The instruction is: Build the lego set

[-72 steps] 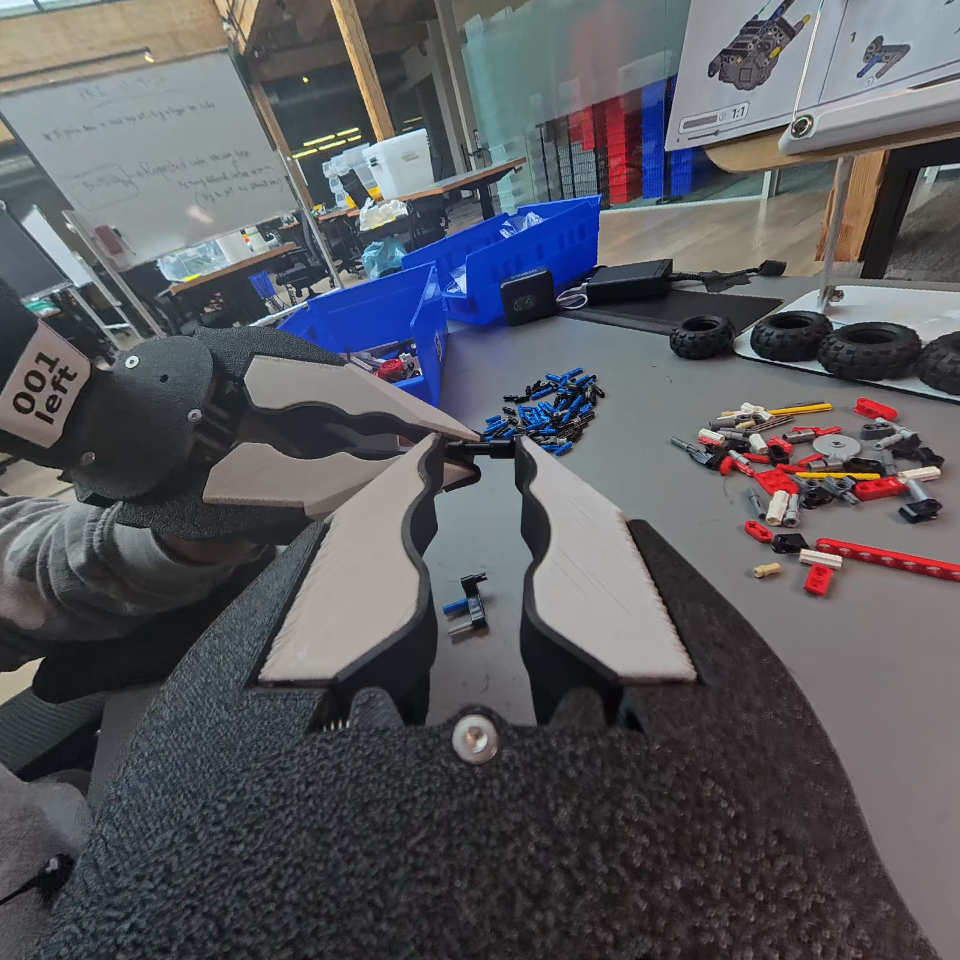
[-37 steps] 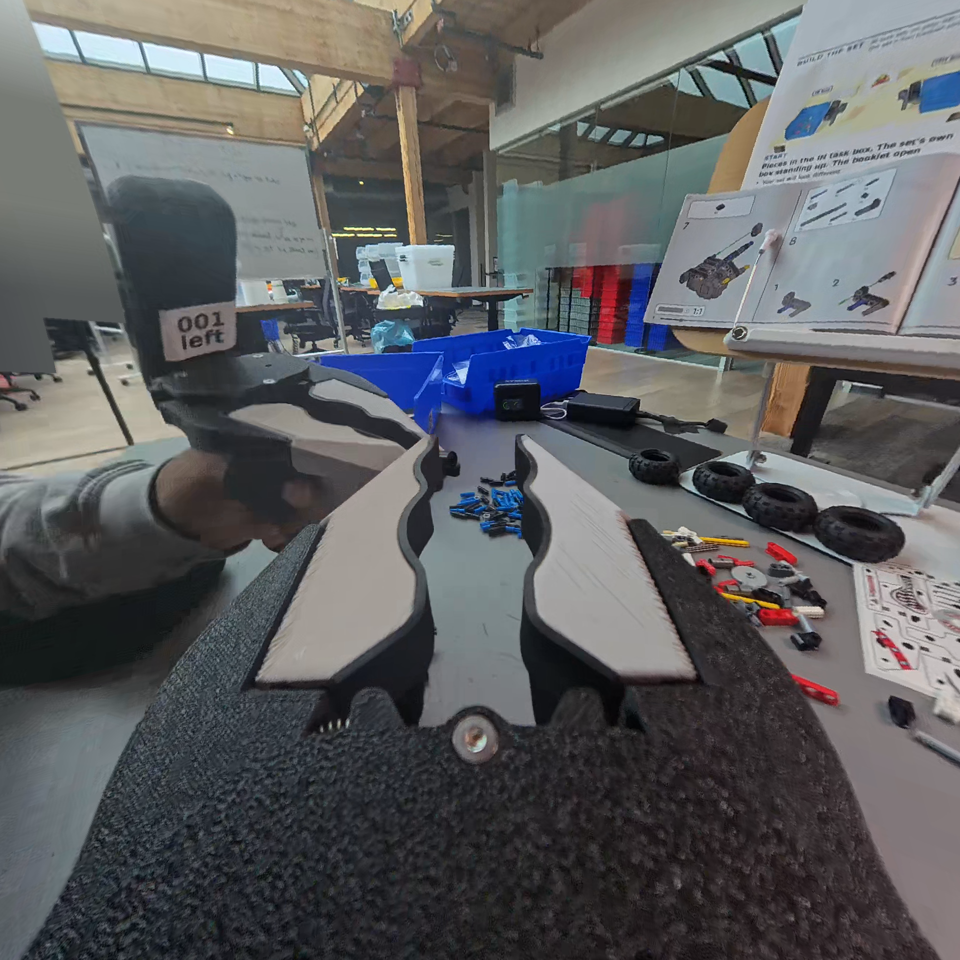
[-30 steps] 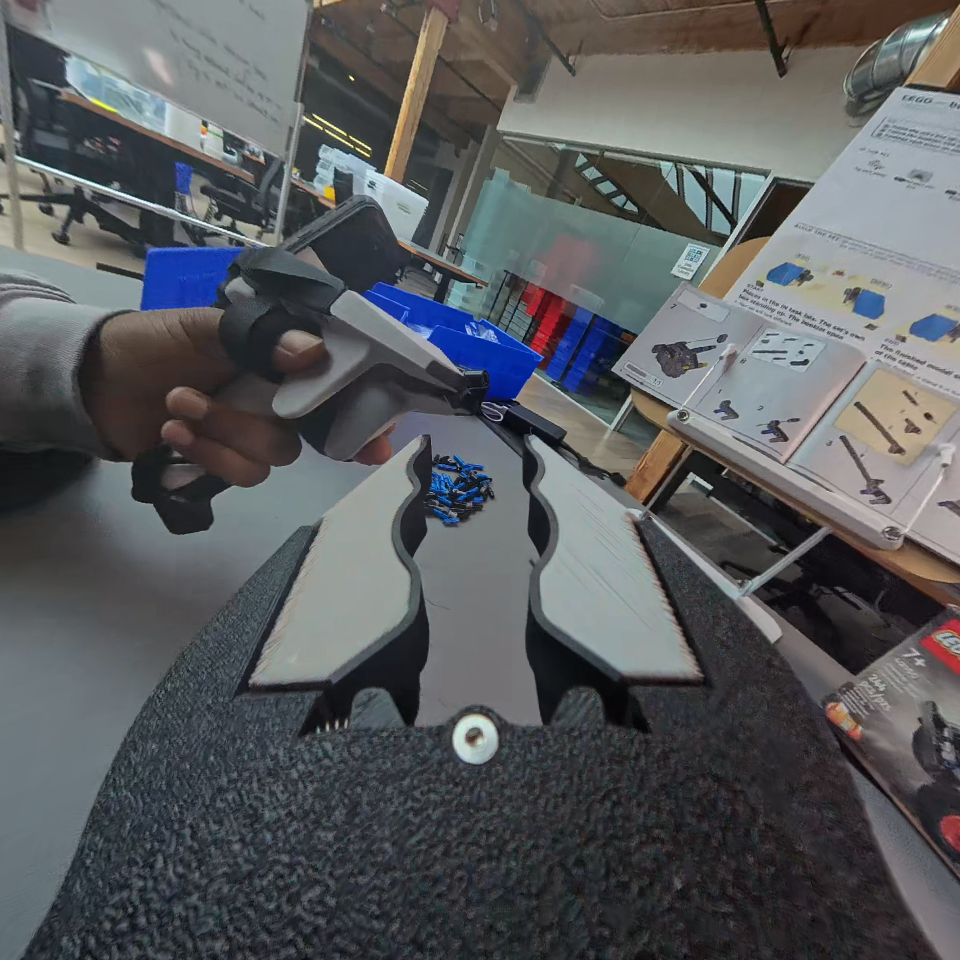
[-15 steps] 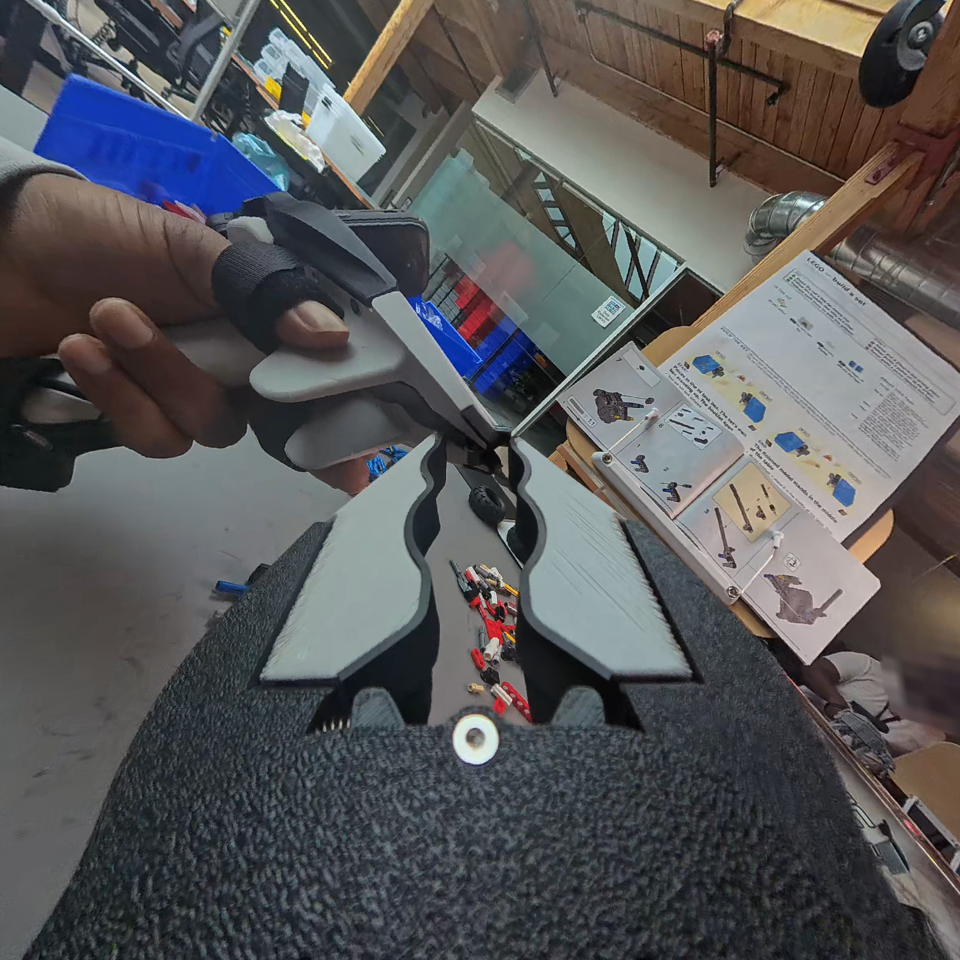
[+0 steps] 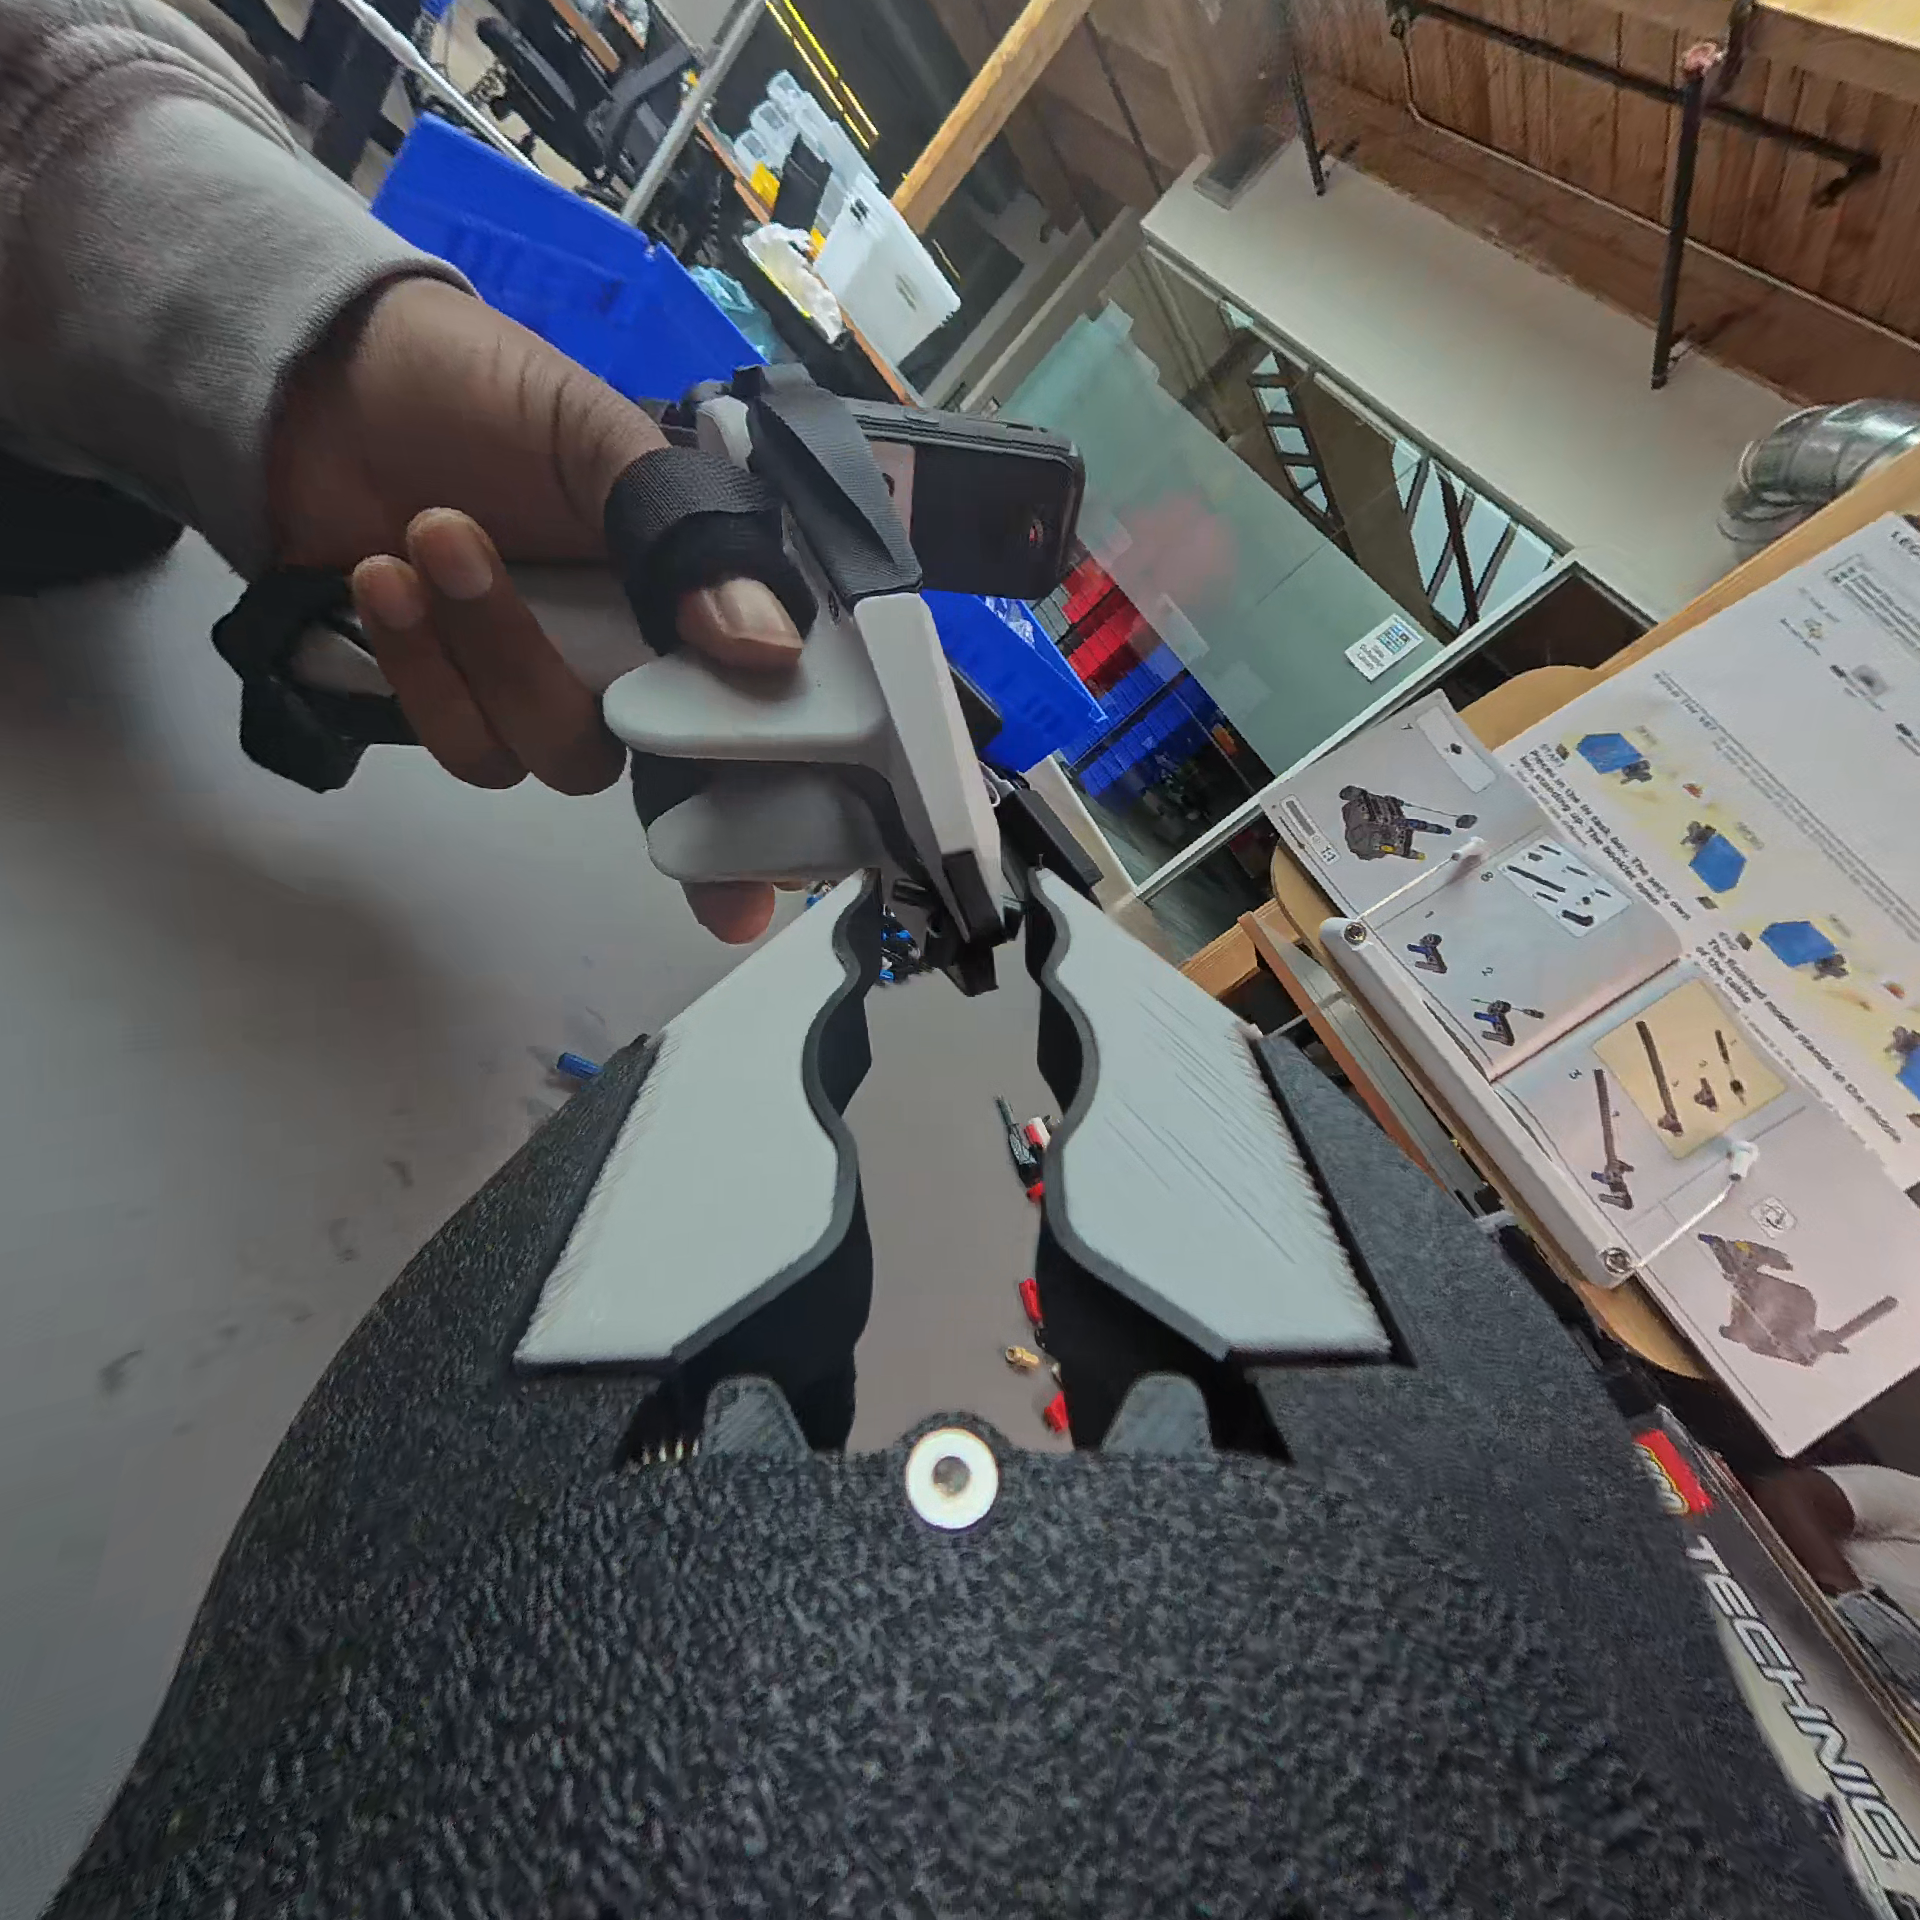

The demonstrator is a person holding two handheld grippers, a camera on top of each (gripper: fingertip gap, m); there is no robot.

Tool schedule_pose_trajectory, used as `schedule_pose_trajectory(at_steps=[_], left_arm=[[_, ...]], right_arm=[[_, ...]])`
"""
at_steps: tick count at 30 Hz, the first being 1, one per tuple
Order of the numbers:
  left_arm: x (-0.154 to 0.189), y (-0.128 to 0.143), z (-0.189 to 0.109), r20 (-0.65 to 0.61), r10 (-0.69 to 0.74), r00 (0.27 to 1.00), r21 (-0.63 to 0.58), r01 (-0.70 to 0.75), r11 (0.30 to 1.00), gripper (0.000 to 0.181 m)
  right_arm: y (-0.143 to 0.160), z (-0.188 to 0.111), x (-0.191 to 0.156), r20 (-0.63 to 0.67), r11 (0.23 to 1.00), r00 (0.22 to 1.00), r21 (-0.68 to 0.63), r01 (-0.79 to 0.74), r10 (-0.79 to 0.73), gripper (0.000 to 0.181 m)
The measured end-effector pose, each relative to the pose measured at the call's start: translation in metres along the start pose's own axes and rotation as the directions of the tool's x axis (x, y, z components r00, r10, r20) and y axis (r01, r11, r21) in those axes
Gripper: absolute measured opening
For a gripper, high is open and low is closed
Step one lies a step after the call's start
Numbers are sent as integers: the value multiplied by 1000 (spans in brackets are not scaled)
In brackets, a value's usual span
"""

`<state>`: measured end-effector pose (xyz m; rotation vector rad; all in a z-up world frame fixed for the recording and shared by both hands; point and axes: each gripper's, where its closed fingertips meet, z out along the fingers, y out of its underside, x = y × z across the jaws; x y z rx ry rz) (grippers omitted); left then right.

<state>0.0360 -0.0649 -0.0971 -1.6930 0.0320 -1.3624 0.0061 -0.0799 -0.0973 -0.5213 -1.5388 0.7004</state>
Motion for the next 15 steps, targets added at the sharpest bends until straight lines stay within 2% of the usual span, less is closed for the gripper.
schedule_pose_trajectory(at_steps=[4, 11, 15], left_arm=[[-2, 10, 3, -10, -25, 1000, -62, 25, 998, 7], [-6, -8, -7, -39, -39, 998, 45, 40, 998, 13], [-2, -8, -5, -58, -15, 998, 55, 18, 998, 8]], right_arm=[[3, -6, -9, 65, 999, 997, 1, 33, -33, 24], [6, -10, 18, -75, 1000, 997, -8, -6, 5, 24], [4, -7, 13, -101, 999, 994, -18, 46, -48, 24]])
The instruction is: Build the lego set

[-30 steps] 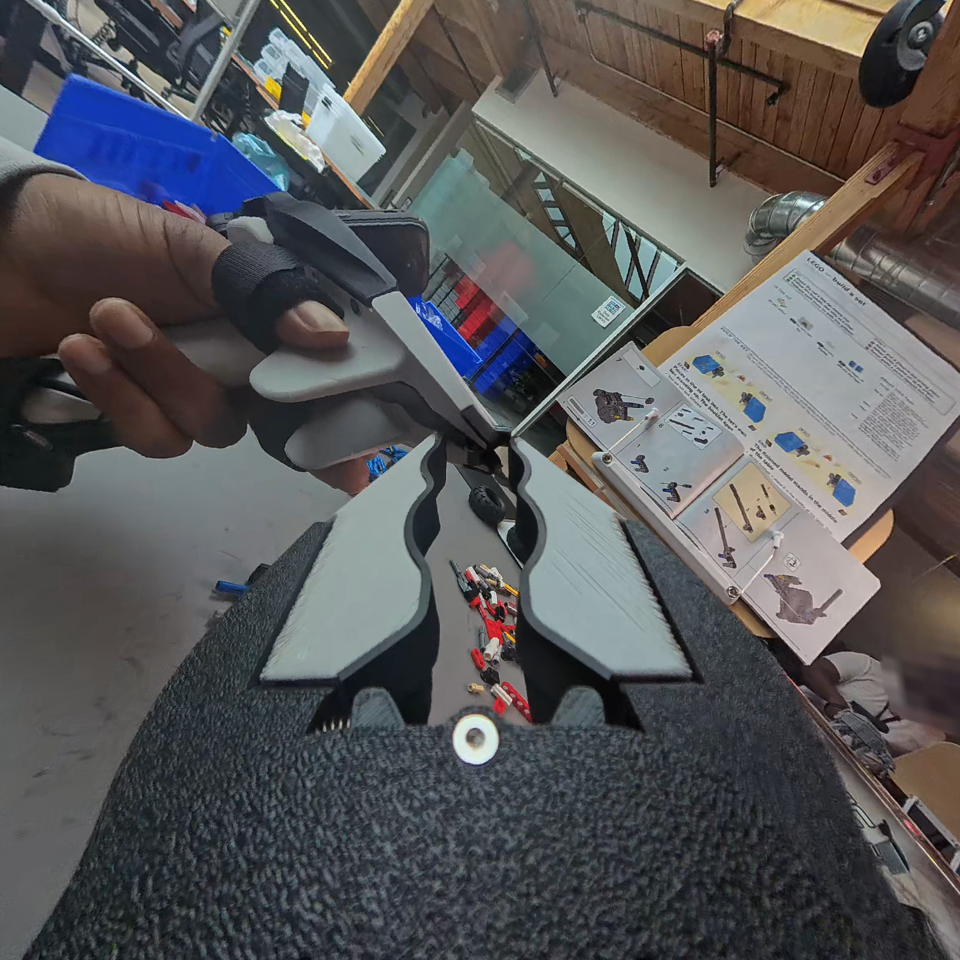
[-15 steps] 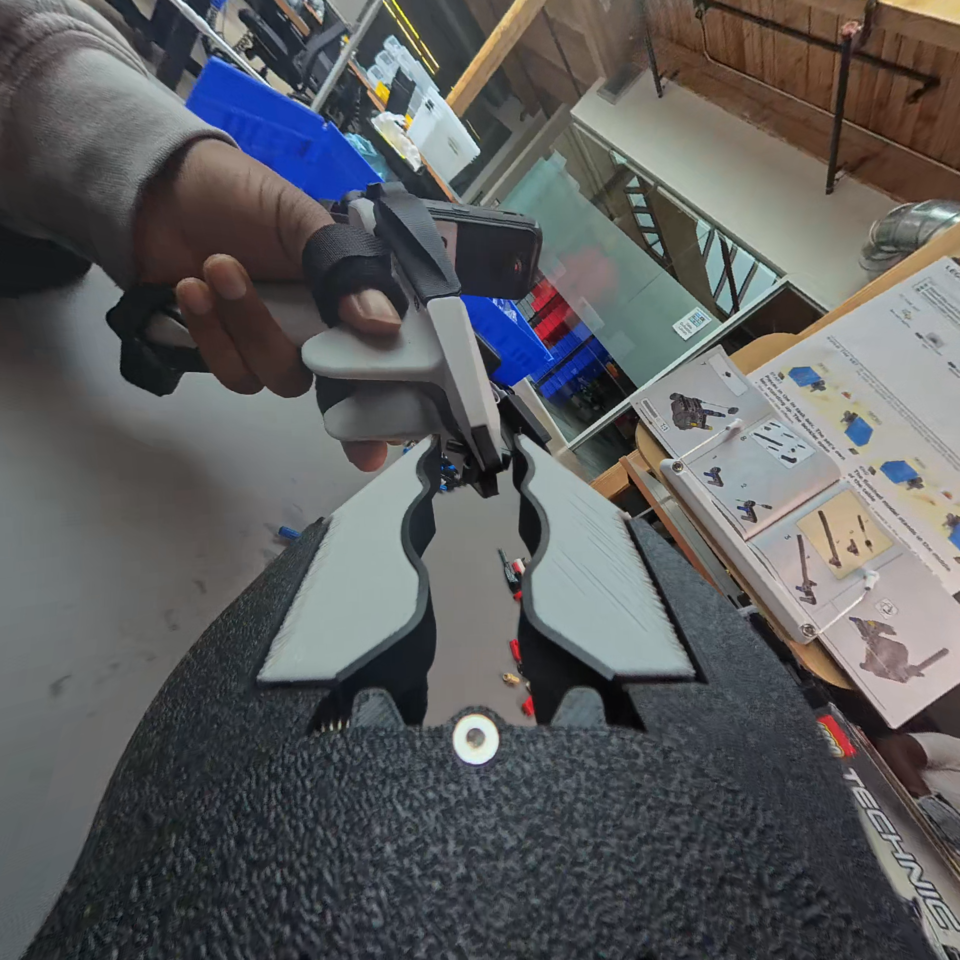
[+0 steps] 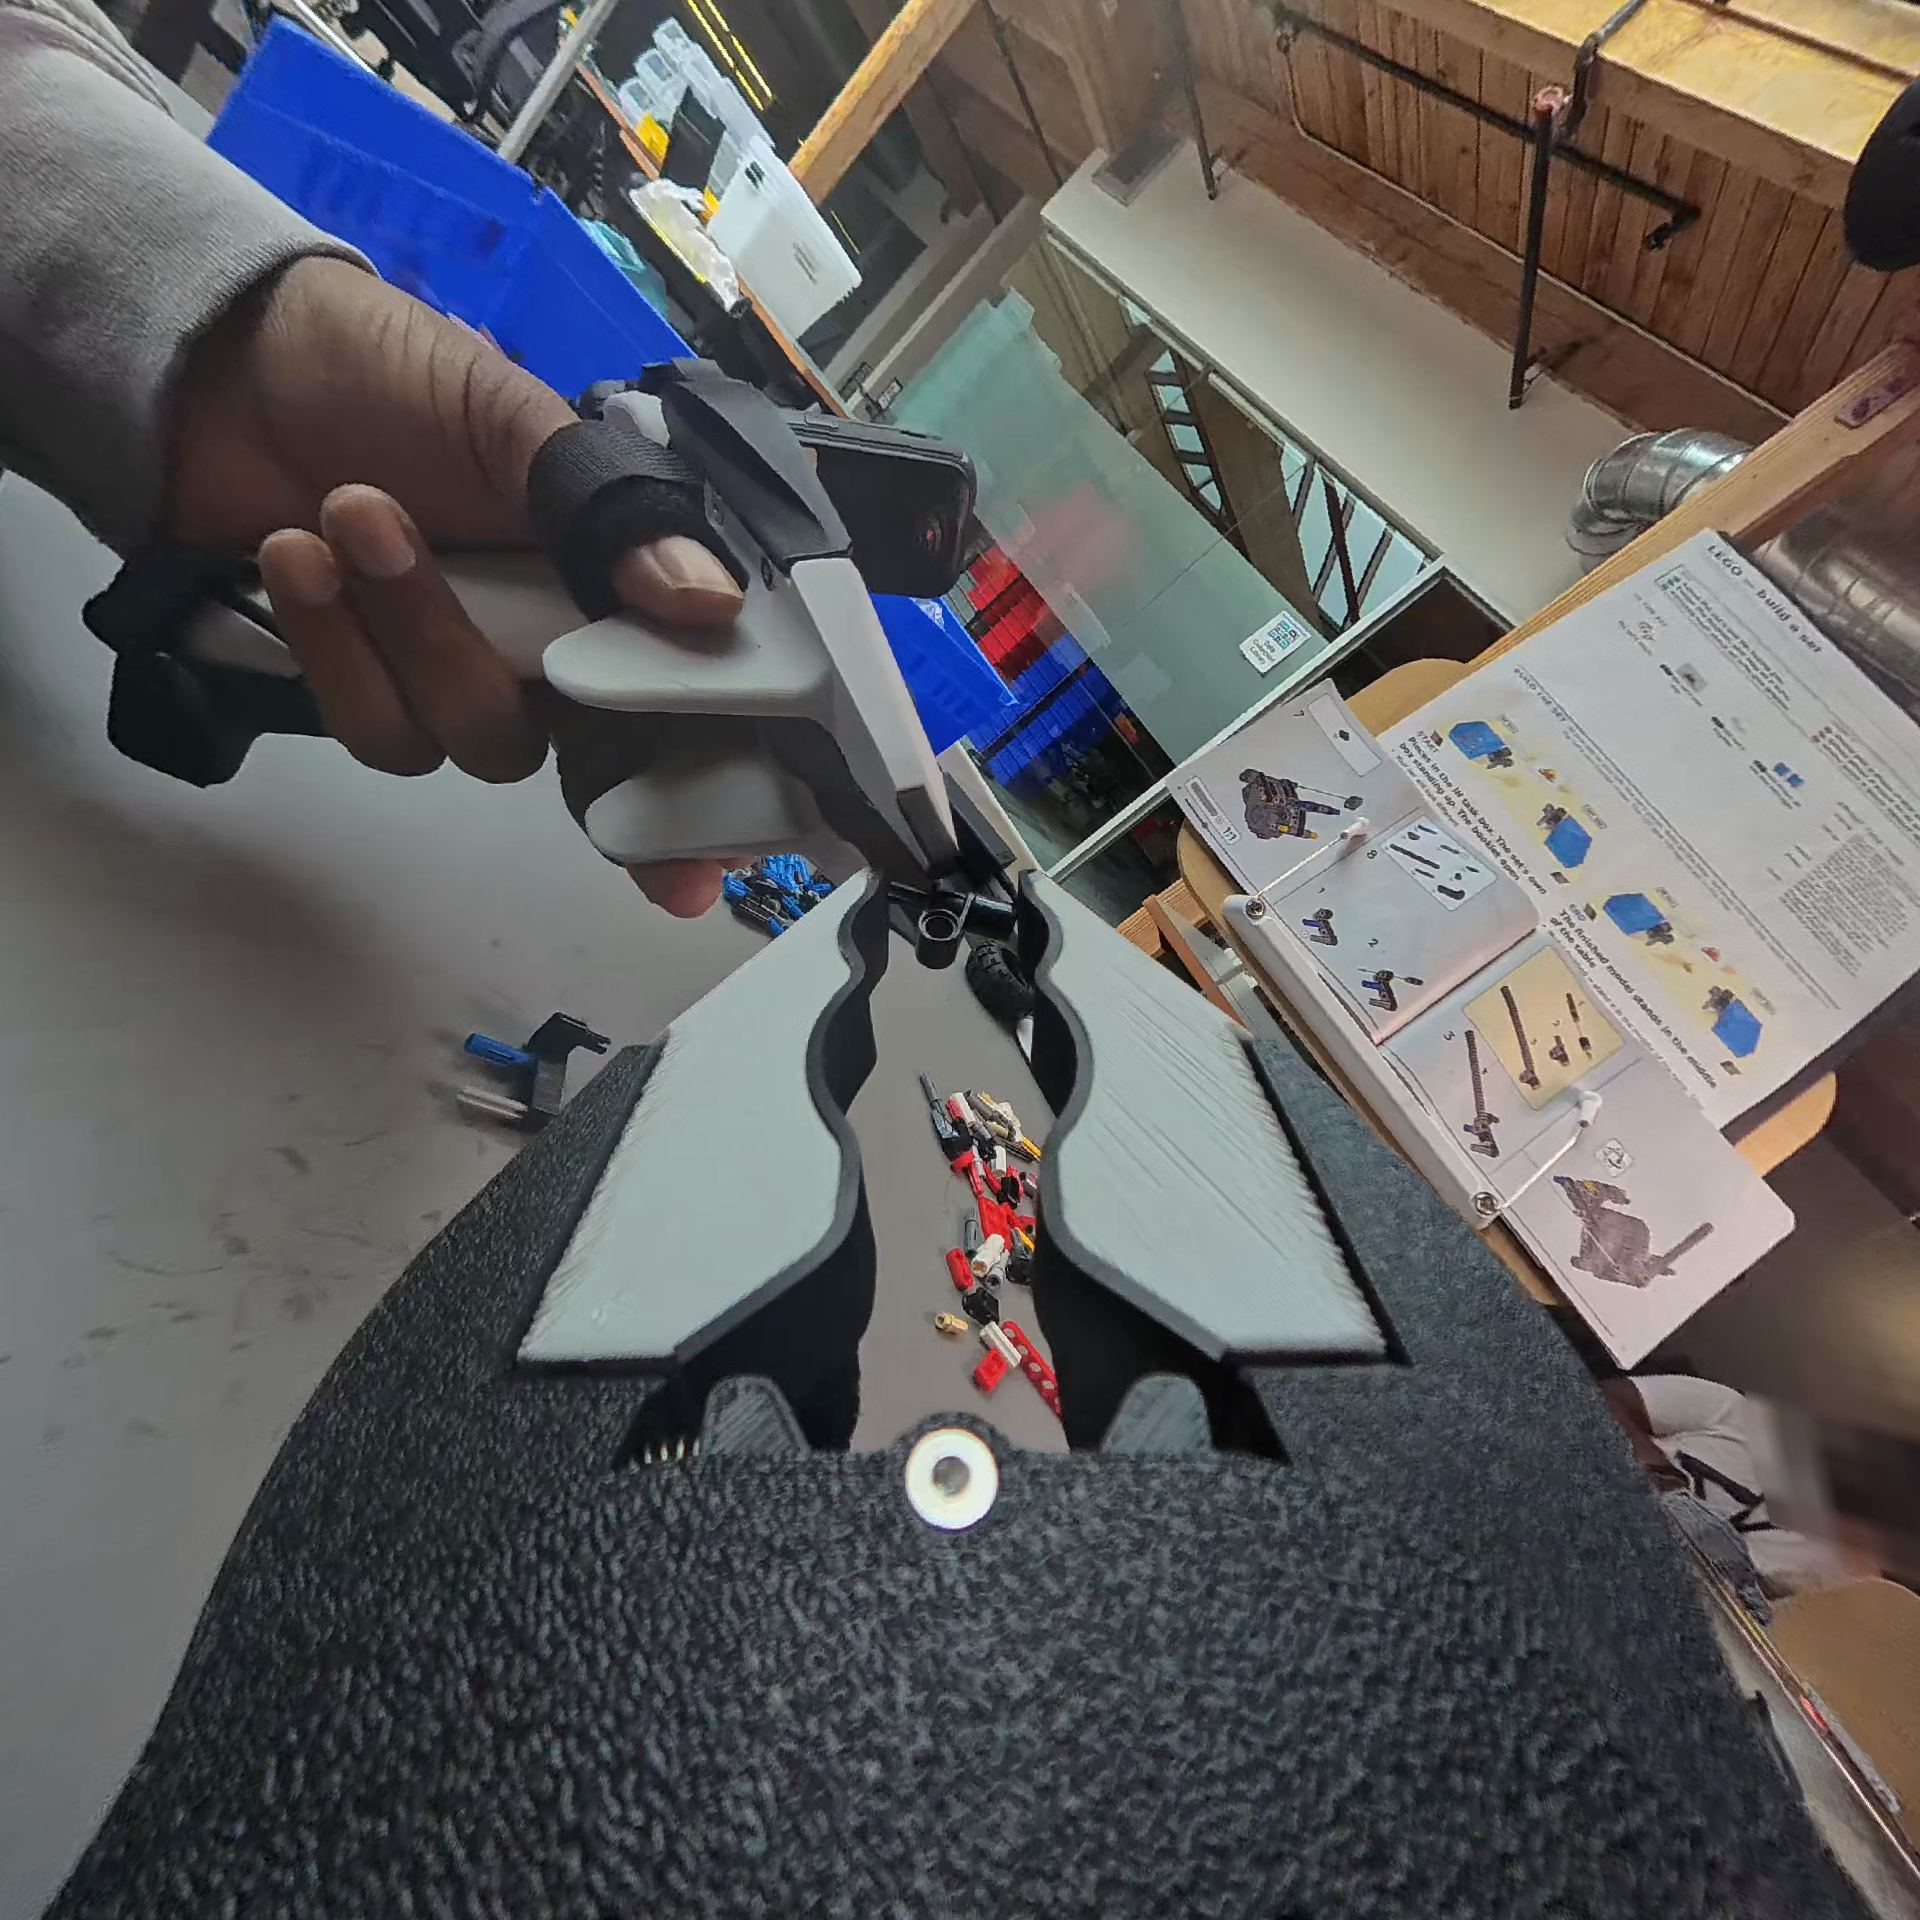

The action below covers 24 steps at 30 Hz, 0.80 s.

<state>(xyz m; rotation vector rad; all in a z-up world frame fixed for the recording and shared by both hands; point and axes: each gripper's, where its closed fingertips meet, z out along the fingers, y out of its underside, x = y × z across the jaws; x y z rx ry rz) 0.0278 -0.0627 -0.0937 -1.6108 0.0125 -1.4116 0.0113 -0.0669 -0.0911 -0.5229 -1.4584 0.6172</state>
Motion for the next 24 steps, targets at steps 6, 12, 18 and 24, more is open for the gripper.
schedule_pose_trajectory(at_steps=[6, 12, 18, 24], left_arm=[[-1, 5, -2, 50, 101, 994, -64, -97, 993, 5], [-22, 26, -16, 171, 528, 832, -386, -437, 813, 5], [-31, 37, -20, 163, 716, 679, -530, -552, 644, 6], [-18, 44, -15, 94, 750, 654, -531, -604, 594, 6]], right_arm=[[0, 1, -7, 36, 999, 998, 2, -52, 52, 24], [3, -15, -37, 450, 891, 779, -97, -443, 437, 20], [7, -21, -38, 517, 788, 628, -167, -593, 582, 20], [16, -21, -46, 525, 787, 611, -216, -578, 593, 19]])
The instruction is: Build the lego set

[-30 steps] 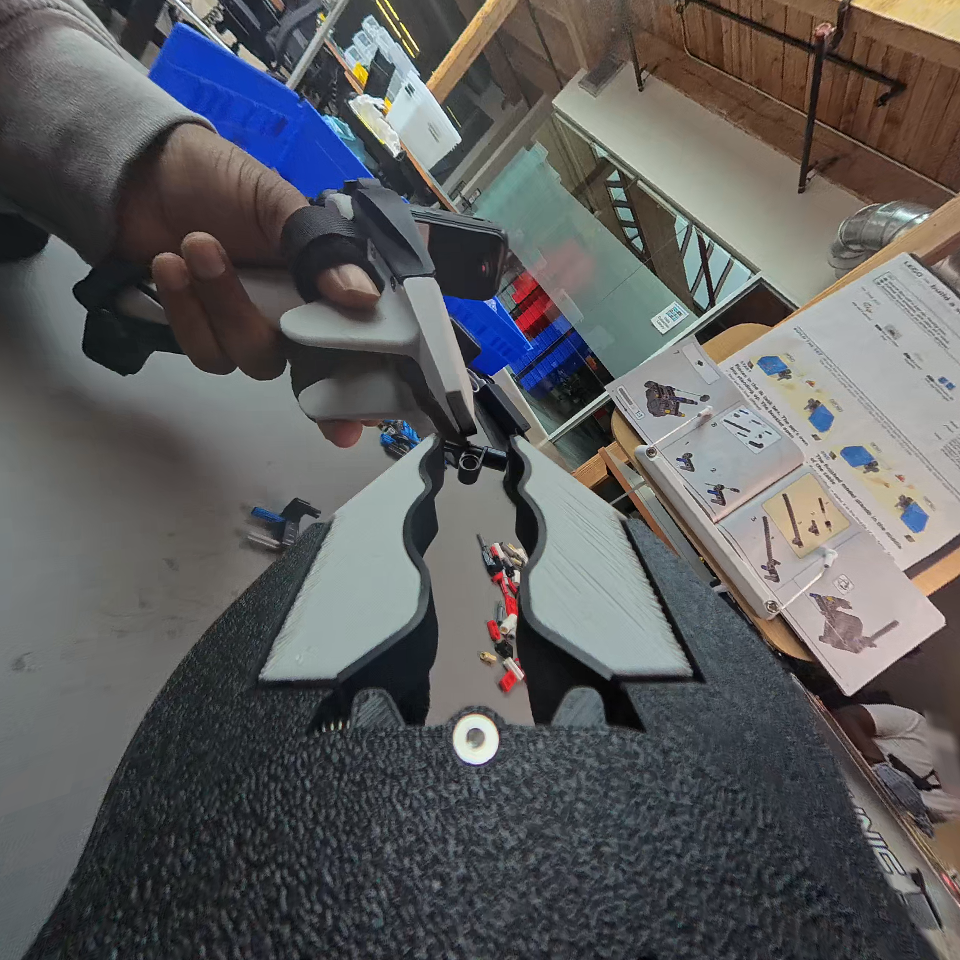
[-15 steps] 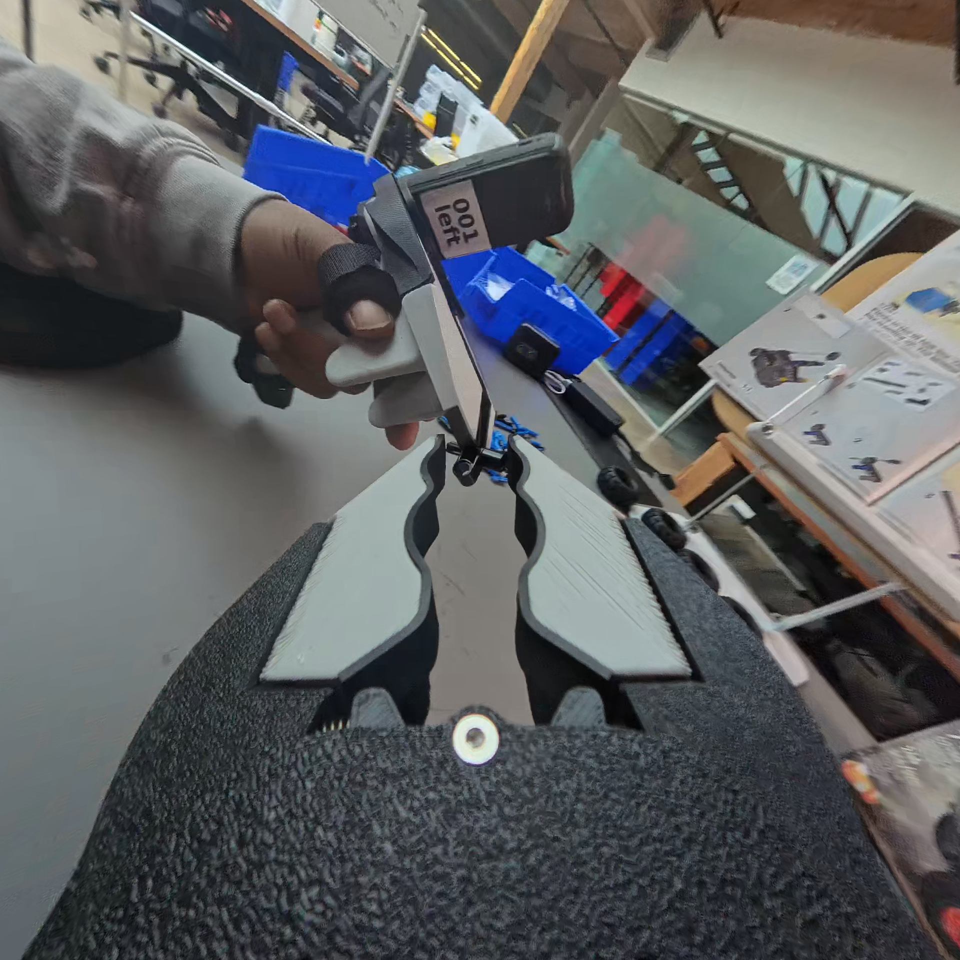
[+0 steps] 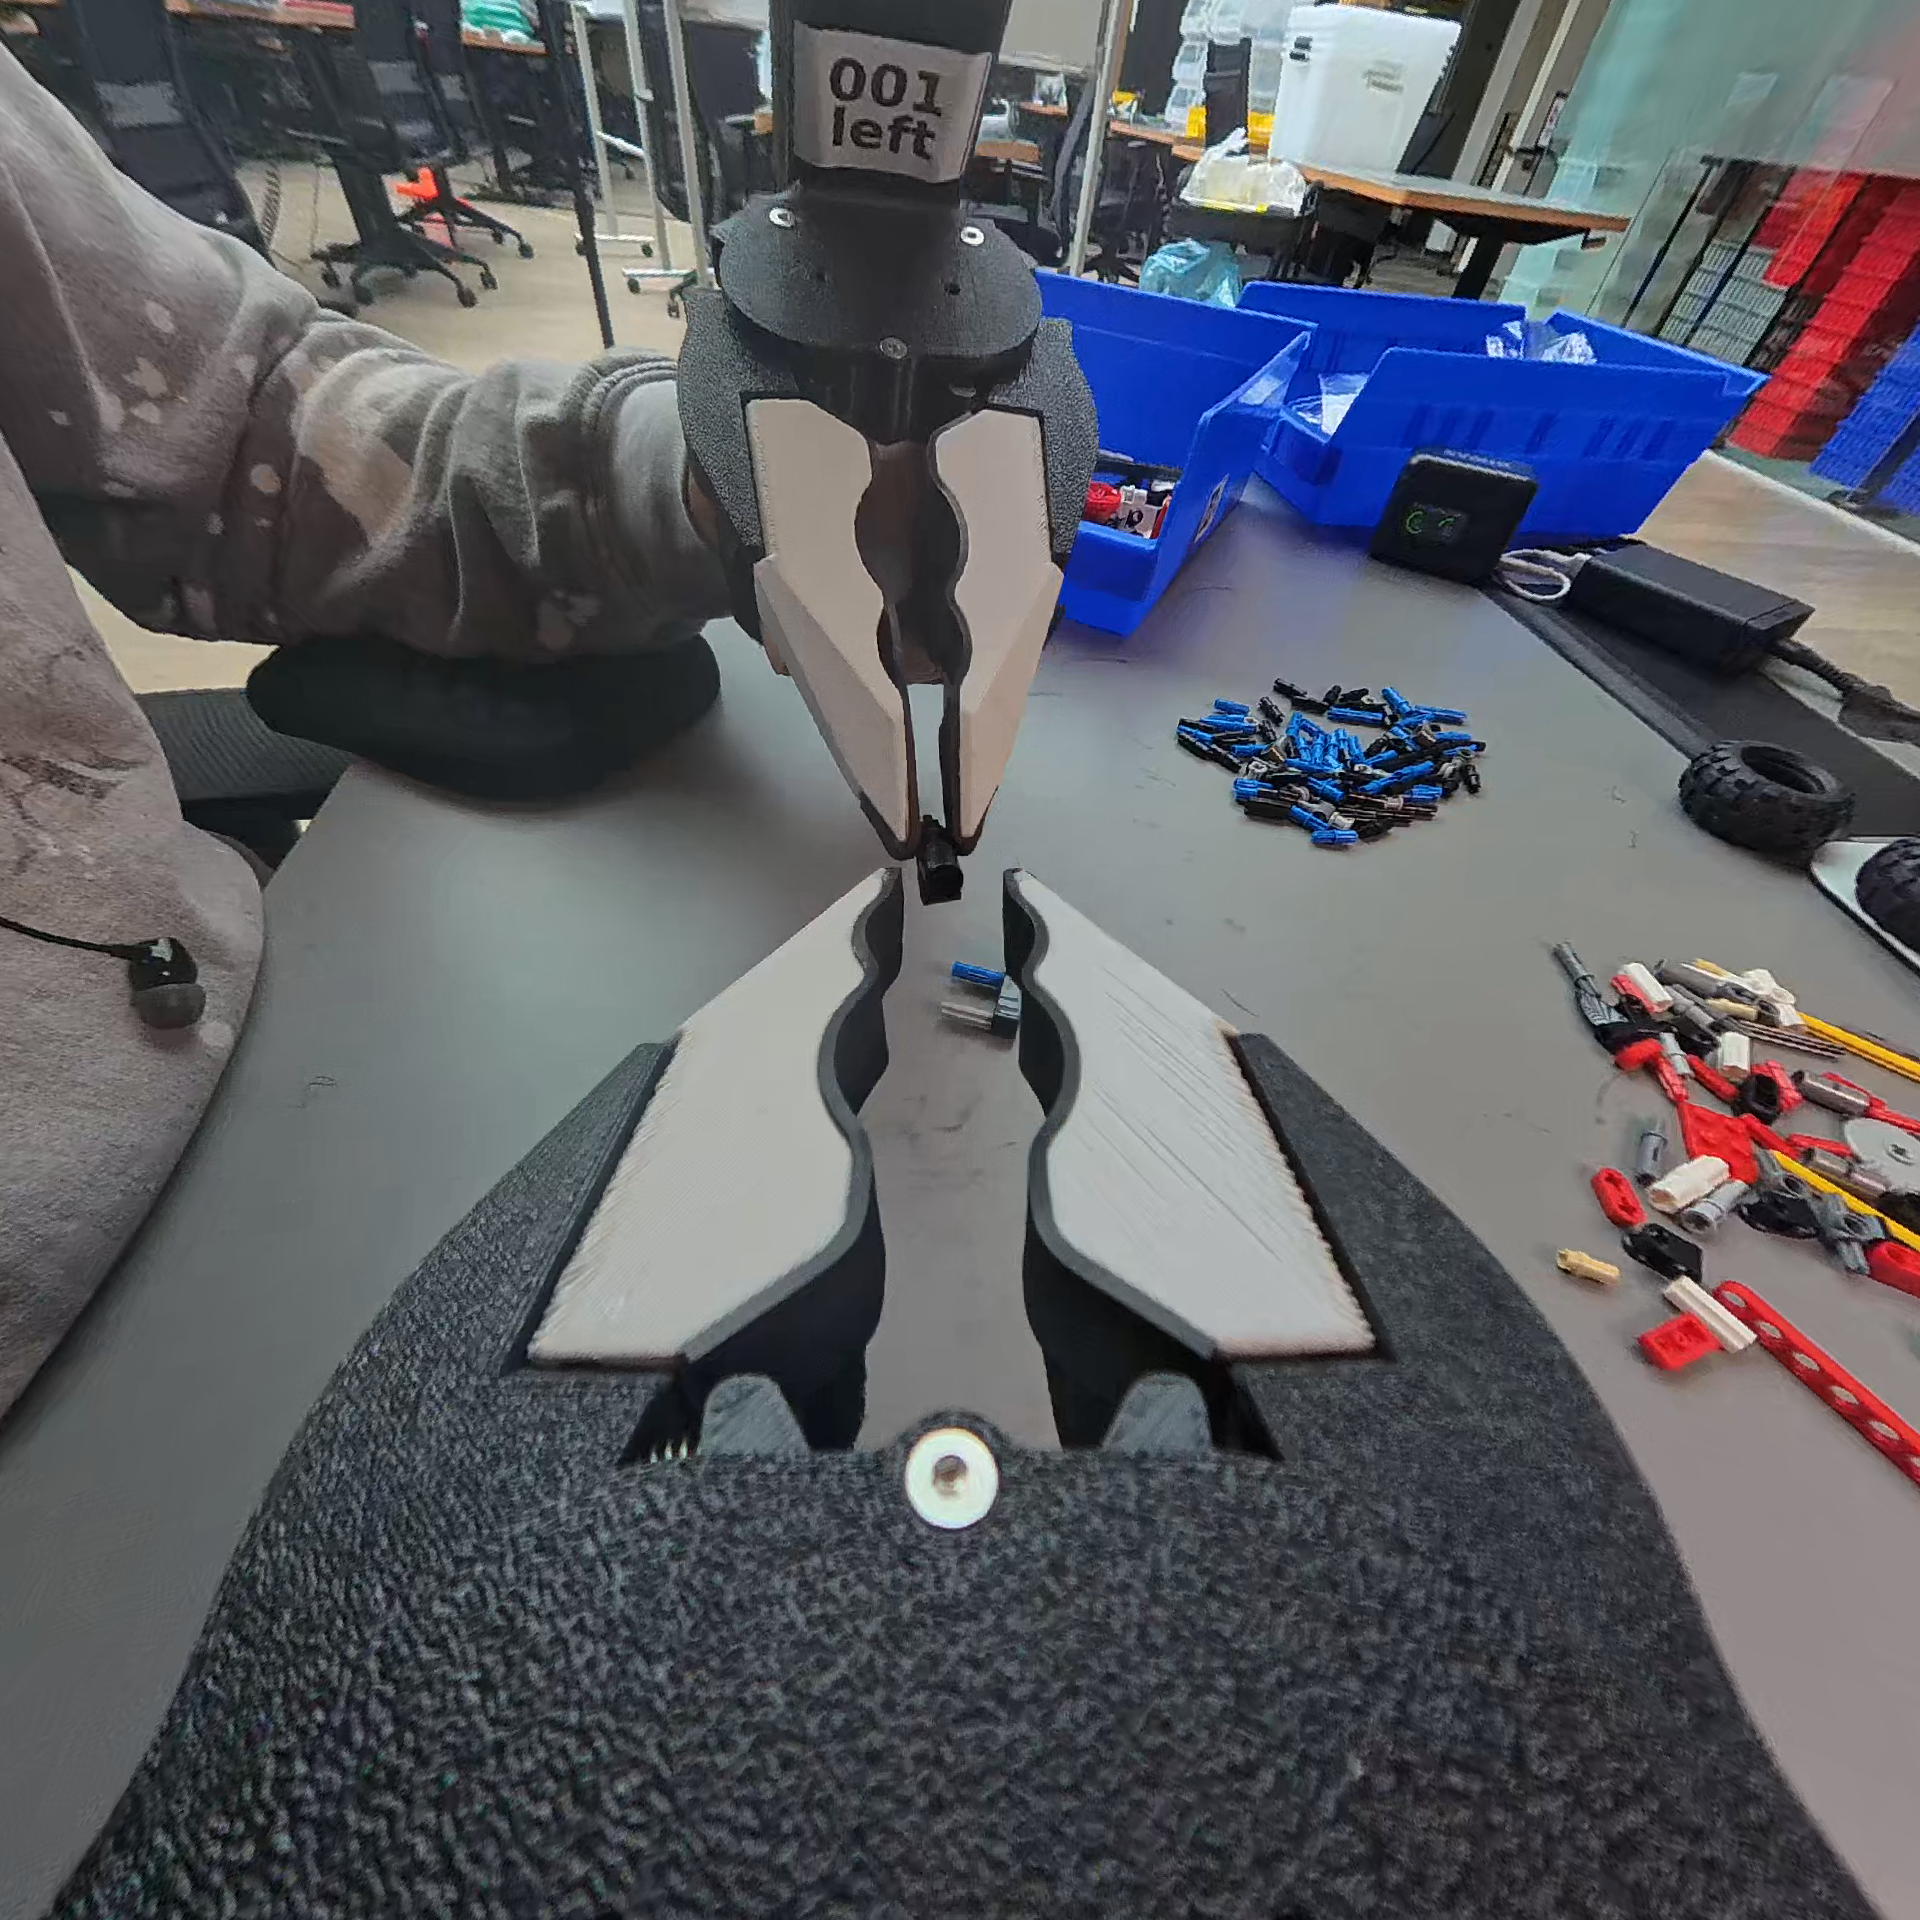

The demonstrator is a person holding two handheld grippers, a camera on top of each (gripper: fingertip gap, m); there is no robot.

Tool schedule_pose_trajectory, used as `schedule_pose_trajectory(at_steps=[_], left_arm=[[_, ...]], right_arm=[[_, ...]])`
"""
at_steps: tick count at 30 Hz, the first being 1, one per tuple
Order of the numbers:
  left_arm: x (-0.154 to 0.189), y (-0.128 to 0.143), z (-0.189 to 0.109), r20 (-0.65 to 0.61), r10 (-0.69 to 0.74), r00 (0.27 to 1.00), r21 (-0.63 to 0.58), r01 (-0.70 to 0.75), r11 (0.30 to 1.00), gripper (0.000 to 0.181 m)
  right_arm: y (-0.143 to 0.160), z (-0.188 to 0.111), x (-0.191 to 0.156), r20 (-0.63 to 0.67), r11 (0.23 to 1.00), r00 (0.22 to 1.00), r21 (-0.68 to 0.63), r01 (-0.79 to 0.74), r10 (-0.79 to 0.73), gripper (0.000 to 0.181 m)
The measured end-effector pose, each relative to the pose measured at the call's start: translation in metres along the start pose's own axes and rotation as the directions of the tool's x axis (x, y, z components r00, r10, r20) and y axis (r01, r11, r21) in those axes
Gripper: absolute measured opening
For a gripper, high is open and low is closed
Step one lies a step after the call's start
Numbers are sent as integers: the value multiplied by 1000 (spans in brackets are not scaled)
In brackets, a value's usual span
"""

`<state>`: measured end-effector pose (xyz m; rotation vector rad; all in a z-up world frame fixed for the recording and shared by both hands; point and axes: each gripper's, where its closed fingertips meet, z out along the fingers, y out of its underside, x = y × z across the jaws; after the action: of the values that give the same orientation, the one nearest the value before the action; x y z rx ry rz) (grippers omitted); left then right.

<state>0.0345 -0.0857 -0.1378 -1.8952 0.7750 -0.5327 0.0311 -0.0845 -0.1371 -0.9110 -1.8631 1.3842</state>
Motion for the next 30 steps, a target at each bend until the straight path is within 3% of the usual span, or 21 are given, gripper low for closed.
schedule_pose_trajectory(at_steps=[10, 12, 16, 19, 21, 23, 27, 30], left_arm=[[9, -4, 2, -24, 21, 999, 11, -21, 1000, 7], [6, -9, 1, -9, -9, 1000, 49, 9, 999, 17], [-18, -7, -4, 79, -74, 994, 75, 68, 995, 26], [-34, -1, -5, 140, -126, 982, 85, 115, 990, 27], [-41, 5, -4, 165, -140, 976, 68, 131, 989, 27], [-44, 10, -2, 182, -140, 973, 46, 133, 990, 27], [-43, 13, 2, 184, -131, 974, 27, 128, 991, 27], [-41, 19, 7, 182, -133, 974, -3, 135, 991, 26]], right_arm=[[-3, 0, -11, 61, 1000, 998, 13, 3, -4, 7], [-9, -10, -6, 45, 1000, 999, 14, 20, -21, 7], [-51, -79, 59, -266, 977, 963, 214, 11, 48, 7], [-61, -130, 85, -400, 953, 908, 302, 3, 124, 6], [-42, -136, 85, -419, 975, 900, 218, -27, 118, 7], [-6, -124, 71, -363, 995, 927, 44, -89, 99, 7], [70, -98, 39, -263, 948, 961, -274, -162, 88, 7], [91, -93, 35, -253, 909, 963, -373, -183, 91, 7]])
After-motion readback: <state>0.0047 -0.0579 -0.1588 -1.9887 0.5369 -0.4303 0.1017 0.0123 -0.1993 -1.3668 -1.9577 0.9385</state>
